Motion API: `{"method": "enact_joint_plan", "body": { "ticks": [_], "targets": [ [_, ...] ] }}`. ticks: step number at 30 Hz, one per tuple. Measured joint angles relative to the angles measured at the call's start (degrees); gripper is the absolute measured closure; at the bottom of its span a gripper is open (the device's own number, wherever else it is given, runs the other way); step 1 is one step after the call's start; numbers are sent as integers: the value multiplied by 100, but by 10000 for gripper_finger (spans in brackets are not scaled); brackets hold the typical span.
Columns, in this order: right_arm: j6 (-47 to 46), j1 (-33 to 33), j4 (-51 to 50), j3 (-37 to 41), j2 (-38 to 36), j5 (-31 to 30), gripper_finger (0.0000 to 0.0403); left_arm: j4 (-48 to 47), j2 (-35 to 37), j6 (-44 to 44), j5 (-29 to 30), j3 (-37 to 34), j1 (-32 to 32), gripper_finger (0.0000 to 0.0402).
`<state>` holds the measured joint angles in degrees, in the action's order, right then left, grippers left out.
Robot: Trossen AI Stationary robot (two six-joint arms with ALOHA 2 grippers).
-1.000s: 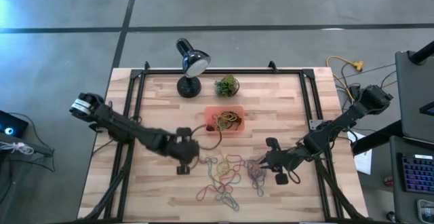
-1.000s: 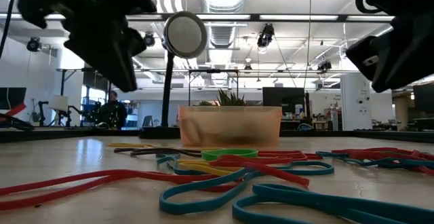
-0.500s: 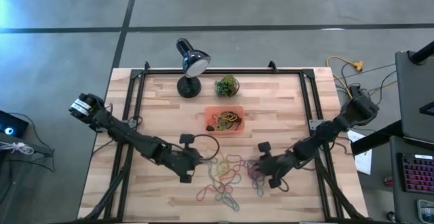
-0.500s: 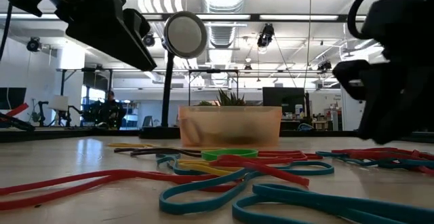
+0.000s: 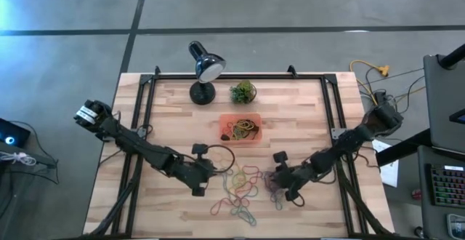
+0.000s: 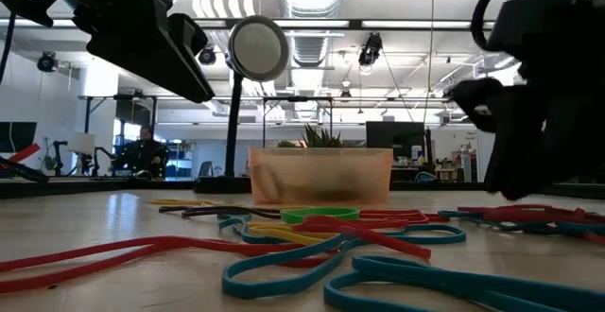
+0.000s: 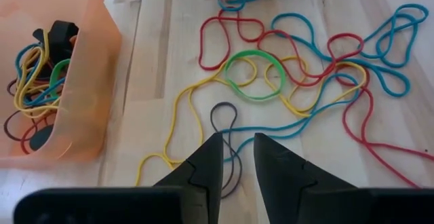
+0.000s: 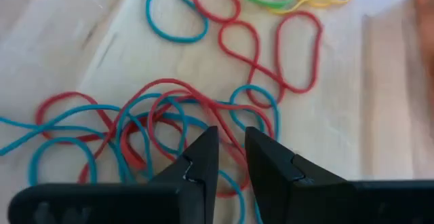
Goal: Pick and place rubber bands into bin
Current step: Put the red rubber band into the orange bin
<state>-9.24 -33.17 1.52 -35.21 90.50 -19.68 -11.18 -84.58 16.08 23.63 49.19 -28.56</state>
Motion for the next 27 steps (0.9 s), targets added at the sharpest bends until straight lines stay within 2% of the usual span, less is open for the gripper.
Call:
{"method": "enact_joint_plan", "body": {
  "ticks": [6,15,27],
  "targets": [
    [70,24,-118,1,-228,4,335,4,-2,-42,84,0,0,333],
    [-22,44,27,-3,284,46,335,21,-2,-34,82,0,0,333],
    [-23,94,79,-8,326,44,335,19,-2,-26,82,0,0,333]
  ]
}}
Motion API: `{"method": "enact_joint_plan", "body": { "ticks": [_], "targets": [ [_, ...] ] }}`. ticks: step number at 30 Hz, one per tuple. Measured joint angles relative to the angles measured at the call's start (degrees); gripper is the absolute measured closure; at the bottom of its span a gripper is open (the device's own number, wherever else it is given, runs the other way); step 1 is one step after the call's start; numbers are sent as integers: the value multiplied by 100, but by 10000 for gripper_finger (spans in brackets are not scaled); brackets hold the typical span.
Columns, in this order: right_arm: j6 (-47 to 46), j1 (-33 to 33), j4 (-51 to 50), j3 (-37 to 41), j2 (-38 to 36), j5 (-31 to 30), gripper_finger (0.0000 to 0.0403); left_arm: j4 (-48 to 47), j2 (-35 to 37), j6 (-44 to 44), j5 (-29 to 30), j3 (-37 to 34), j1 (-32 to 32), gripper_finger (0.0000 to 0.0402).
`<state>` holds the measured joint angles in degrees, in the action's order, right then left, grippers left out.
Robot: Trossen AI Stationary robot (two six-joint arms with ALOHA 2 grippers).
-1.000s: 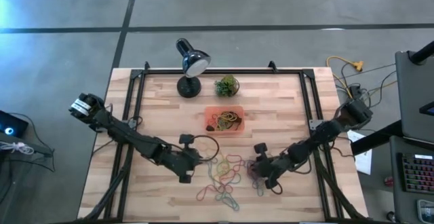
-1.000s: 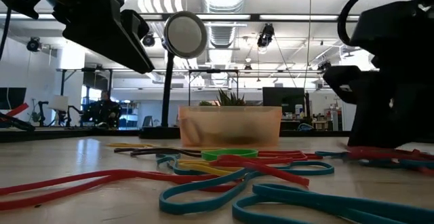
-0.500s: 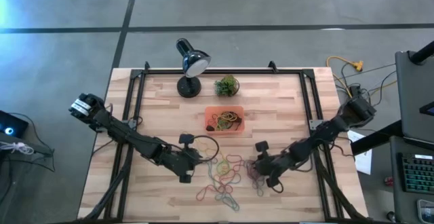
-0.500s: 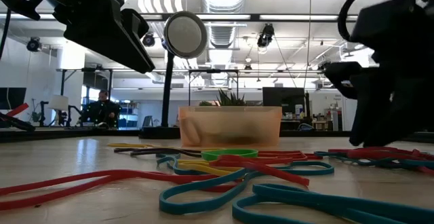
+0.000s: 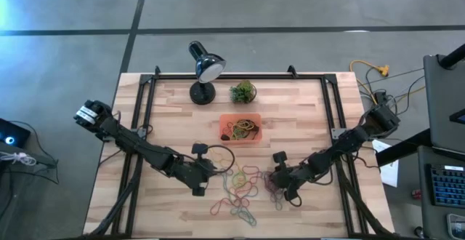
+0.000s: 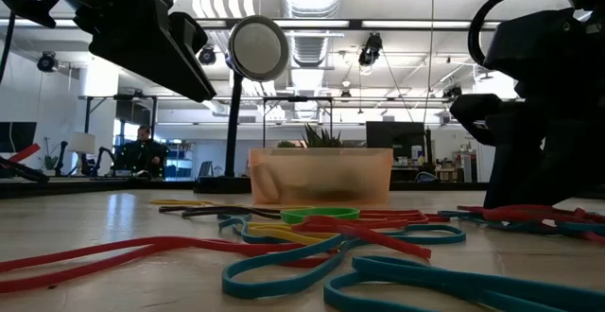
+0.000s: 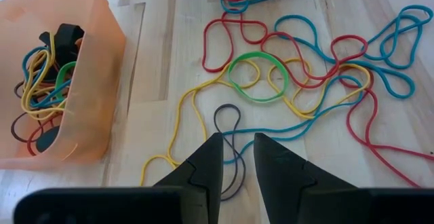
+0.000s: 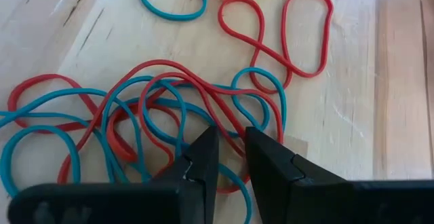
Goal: Pick and place rubber bands into bin
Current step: Put the red rubber band into the orange bin
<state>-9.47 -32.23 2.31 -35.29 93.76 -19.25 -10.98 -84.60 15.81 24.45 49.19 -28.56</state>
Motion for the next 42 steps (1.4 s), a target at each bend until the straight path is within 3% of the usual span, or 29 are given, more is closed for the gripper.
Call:
{"method": "enact_joint_plan", "body": {
  "ticks": [9,16,25,36,42],
  "targets": [
    [-61,4,-9,2,1,2,391,0,0,2,-2,0,2,333],
    [-60,4,-52,-52,-302,-20,394,-1,0,7,-2,-4,2,333],
    [271,-2,-525,-339,-1286,-117,394,-2,0,-8,-3,-9,2,333],
    [1863,95,-654,-930,-2115,-1042,394,2,0,-9,-2,-9,4,333],
    [2698,661,-642,-1308,-2138,-1123,394,2,0,-14,7,-9,4,333]
  ]
}}
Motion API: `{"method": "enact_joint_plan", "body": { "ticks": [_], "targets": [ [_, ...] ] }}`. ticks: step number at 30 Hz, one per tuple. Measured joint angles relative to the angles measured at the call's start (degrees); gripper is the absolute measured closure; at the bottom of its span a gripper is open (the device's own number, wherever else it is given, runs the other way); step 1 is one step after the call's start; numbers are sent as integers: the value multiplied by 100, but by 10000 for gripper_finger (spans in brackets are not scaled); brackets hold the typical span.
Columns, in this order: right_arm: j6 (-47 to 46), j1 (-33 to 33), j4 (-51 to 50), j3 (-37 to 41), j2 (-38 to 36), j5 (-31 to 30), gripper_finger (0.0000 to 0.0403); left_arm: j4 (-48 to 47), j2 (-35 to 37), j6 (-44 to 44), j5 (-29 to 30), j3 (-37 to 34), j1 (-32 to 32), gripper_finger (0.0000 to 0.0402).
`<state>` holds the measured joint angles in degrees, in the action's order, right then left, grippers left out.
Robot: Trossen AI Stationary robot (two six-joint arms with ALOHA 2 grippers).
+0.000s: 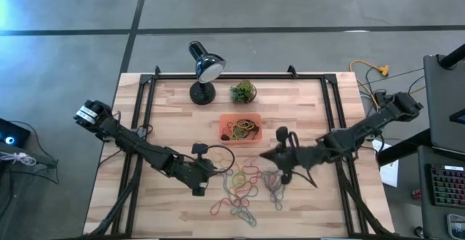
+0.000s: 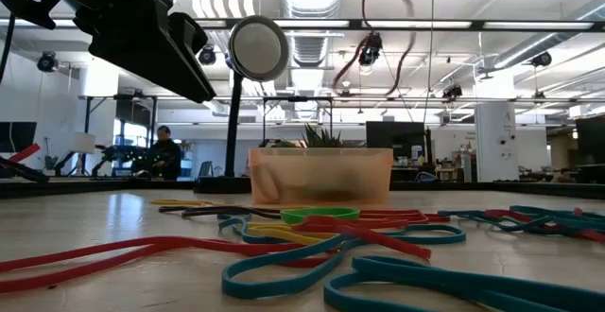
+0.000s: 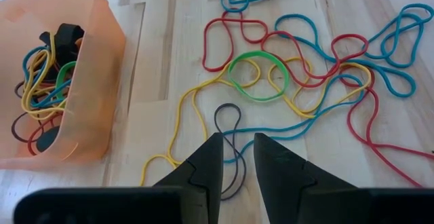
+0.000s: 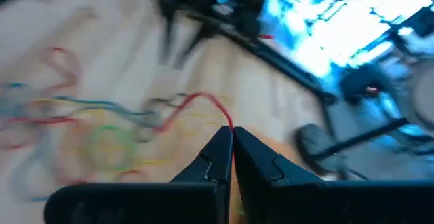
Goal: Pick and place rubber bands into bin
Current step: Put the red rubber band into the orange bin
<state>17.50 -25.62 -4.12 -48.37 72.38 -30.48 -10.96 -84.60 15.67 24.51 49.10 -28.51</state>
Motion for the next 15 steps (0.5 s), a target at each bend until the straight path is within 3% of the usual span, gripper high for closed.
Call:
{"method": "enact_joint_plan", "body": {
  "ticks": [7,15],
  "targets": [
    [229,1126,30,-168,11,235,394,0,0,-1,2,0,0,333],
    [244,2215,642,-100,254,1199,394,16,0,-14,4,0,0,333]
  ]
}}
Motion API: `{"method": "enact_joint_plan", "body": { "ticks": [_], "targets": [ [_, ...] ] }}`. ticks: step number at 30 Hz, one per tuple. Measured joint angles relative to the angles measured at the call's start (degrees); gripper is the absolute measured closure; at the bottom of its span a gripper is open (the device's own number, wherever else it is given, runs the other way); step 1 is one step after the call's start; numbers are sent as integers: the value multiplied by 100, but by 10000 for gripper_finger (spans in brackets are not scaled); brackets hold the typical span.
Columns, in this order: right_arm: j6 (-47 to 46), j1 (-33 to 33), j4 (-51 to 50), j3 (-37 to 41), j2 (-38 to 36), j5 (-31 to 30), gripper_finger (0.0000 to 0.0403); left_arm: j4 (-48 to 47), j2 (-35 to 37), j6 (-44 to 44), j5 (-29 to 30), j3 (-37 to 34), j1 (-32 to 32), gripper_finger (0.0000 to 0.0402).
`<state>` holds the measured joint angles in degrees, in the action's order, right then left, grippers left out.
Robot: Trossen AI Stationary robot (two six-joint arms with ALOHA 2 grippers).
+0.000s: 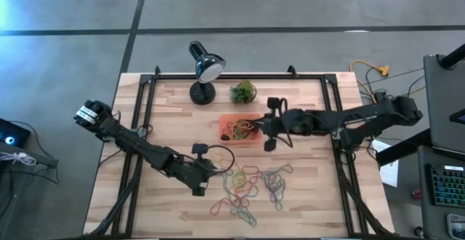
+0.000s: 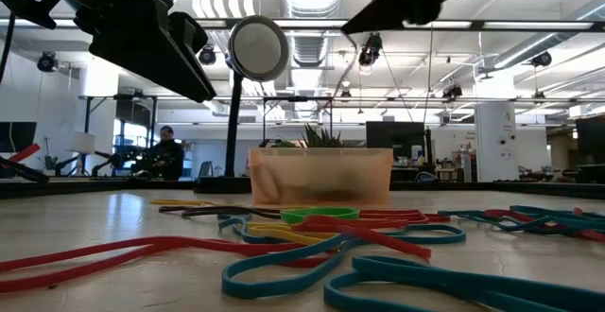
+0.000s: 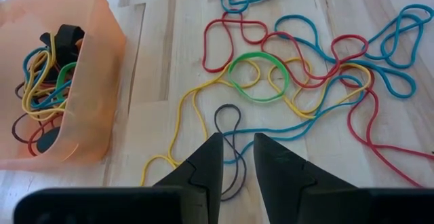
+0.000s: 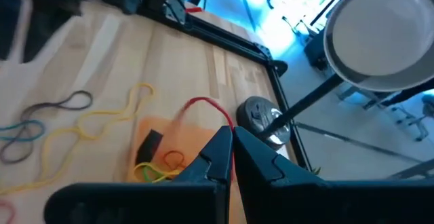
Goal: Pick and place rubber bands into bin
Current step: Put the red rubber band into the orange bin
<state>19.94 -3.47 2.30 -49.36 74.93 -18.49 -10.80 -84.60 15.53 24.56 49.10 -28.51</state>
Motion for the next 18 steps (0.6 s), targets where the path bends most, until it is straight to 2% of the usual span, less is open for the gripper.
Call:
{"method": "enact_joint_plan", "body": {
  "ticks": [7,16,18],
  "targets": [
    [-23,549,664,-2,889,694,394,54,0,-121,2,0,0,333],
    [-528,923,1001,-66,2001,726,394,83,-2,-135,2,0,0,333],
    [-668,976,934,-115,2104,995,394,89,-2,-139,3,0,0,333]
  ]
}}
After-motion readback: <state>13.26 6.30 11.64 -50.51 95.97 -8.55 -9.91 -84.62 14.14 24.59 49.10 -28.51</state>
